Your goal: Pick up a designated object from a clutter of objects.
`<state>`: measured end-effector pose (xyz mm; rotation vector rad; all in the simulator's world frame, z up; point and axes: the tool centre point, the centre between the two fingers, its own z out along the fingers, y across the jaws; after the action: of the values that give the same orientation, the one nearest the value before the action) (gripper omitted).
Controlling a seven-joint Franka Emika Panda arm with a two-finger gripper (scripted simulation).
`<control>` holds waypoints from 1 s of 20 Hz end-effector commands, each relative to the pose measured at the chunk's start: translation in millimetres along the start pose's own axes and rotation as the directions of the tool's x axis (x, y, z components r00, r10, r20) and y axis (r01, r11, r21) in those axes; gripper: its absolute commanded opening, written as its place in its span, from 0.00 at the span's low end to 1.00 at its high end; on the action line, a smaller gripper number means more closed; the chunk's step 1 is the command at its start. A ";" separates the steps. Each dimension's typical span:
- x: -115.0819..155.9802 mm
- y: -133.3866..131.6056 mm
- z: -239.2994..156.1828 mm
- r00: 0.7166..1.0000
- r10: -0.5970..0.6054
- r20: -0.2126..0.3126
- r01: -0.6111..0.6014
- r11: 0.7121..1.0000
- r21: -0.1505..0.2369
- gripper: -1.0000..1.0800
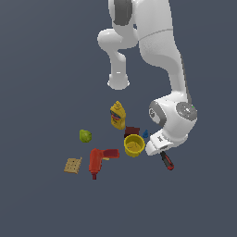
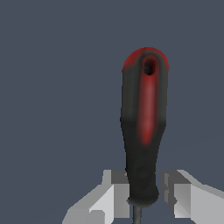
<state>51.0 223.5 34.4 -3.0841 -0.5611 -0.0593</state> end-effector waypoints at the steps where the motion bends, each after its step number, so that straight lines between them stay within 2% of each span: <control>1: -1.1 -1.3 -1.0 1.000 -0.001 0.001 0.001 1.000 0.001 0.00; 11: -12.5 -5.1 -36.4 1.000 -0.001 0.005 0.001 1.000 0.000 0.00; 20: -34.7 -12.9 -108.5 1.000 0.000 0.012 0.000 1.000 -0.001 0.00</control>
<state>15.0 222.1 127.0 -3.0874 -0.5615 -0.0413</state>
